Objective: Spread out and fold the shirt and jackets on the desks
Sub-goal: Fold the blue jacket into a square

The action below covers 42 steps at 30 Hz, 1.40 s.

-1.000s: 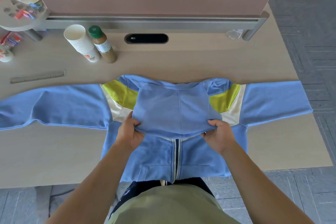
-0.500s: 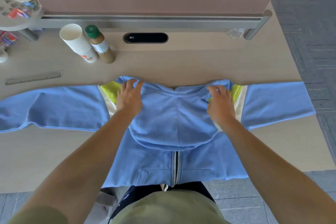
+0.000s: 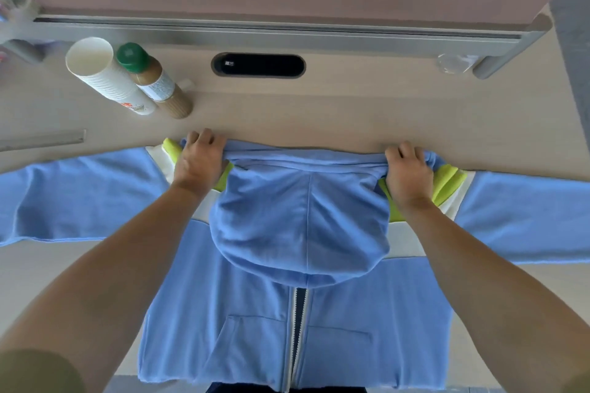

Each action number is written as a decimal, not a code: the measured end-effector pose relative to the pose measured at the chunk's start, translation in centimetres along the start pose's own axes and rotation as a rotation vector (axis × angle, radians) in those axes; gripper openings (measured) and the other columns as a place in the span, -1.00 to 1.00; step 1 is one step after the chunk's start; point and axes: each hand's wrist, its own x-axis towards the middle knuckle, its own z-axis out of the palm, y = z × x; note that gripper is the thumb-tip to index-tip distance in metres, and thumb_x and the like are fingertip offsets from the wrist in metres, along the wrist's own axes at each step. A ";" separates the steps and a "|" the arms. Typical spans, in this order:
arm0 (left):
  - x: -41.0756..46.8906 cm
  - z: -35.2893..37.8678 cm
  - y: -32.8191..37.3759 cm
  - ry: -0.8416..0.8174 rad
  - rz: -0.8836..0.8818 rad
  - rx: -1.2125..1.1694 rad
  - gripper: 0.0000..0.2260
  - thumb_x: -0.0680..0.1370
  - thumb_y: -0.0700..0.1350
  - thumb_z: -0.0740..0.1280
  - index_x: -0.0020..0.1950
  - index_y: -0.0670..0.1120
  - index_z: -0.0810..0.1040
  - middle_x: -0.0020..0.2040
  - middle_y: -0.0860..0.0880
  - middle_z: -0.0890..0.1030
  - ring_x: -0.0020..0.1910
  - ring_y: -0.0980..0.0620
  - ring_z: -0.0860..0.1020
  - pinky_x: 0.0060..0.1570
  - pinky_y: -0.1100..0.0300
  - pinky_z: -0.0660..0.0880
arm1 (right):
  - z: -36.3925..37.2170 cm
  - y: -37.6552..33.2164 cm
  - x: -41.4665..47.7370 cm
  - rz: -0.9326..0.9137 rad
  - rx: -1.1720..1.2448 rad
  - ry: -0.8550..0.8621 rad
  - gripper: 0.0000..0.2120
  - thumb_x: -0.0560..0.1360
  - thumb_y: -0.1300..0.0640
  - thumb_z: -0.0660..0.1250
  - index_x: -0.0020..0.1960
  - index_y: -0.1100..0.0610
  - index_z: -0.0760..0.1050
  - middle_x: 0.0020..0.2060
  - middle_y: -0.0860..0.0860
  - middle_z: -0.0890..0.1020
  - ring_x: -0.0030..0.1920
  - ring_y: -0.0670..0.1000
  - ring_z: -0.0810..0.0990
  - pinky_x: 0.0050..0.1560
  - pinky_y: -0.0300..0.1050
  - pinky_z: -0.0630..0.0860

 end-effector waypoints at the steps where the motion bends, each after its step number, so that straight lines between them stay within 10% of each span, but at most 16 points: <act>1: 0.8 -0.1 0.1 0.040 -0.011 -0.010 -0.69 0.23 -0.31 0.55 -0.13 -0.31 0.53 -0.16 -0.32 0.52 -0.21 -0.32 0.51 -0.22 -0.11 0.52 | 0.3 0.2 1.4 0.002 0.007 0.032 -0.78 0.23 0.35 0.10 -0.25 0.25 0.49 -0.26 0.21 0.51 -0.29 0.25 0.57 -0.55 -0.14 0.33; 6: 4.7 -0.6 0.2 0.180 -0.136 -0.132 -0.90 0.43 -0.31 0.37 -0.12 -0.35 0.57 -0.17 -0.34 0.57 -0.08 -0.38 0.53 0.00 -0.20 0.54 | -0.4 0.3 6.8 0.112 0.106 -0.023 -0.73 0.36 0.48 0.24 0.01 0.35 0.56 0.00 0.34 0.52 0.04 0.37 0.50 -0.28 0.10 0.38; 11: 2.2 0.3 0.8 0.066 -0.189 -0.180 -0.44 0.52 -0.01 0.04 0.25 -0.43 0.48 0.24 -0.42 0.50 0.33 -0.48 0.37 0.40 -0.25 0.30 | -1.8 0.5 3.6 0.219 0.076 -0.112 -0.76 0.41 0.35 0.33 0.08 0.33 0.54 0.11 0.34 0.52 0.18 0.41 0.45 0.18 0.25 0.44; 17: 2.4 -3.5 6.2 0.081 -0.283 -0.278 -0.37 0.60 0.13 0.04 0.45 -0.34 0.33 0.44 -0.33 0.36 0.48 -0.34 0.24 0.45 -0.18 0.19 | -3.8 -1.6 2.0 0.333 0.098 -0.140 -0.53 0.59 0.05 0.17 0.30 0.42 0.46 0.37 0.34 0.43 0.51 0.33 0.20 0.49 0.19 0.11; 25: 3.8 -0.6 10.1 -0.198 -0.731 -0.390 -0.02 0.54 0.43 0.01 0.58 -0.31 -0.23 0.60 -0.26 -0.25 0.58 -0.23 -0.25 0.53 -0.17 -0.24 | -0.8 -6.7 5.3 0.796 0.420 -0.303 -0.04 0.60 -0.31 0.08 0.55 0.42 -0.24 0.55 0.34 -0.23 0.57 0.30 -0.27 0.57 0.16 -0.19; 37: 6.2 -0.6 8.9 -0.142 -0.702 -0.326 -0.05 0.53 0.44 -0.06 0.60 -0.28 -0.16 0.61 -0.25 -0.17 0.59 -0.18 -0.25 0.51 -0.25 -0.26 | 0.8 -4.8 8.7 0.598 0.334 -0.233 -0.08 0.59 -0.30 0.09 0.59 0.37 -0.14 0.57 0.31 -0.20 0.58 0.27 -0.26 0.55 0.15 -0.26; 42: 0.1 -0.1 11.1 0.219 -0.231 -0.289 -0.31 0.59 0.30 0.05 0.57 -0.14 0.24 0.59 -0.20 0.17 0.59 -0.23 0.04 0.50 -0.18 -0.23 | -0.6 -7.1 2.9 0.191 0.239 -0.015 -0.24 0.59 -0.26 0.03 0.59 0.23 0.10 0.58 0.29 0.03 0.59 0.30 -0.08 0.53 0.24 -0.14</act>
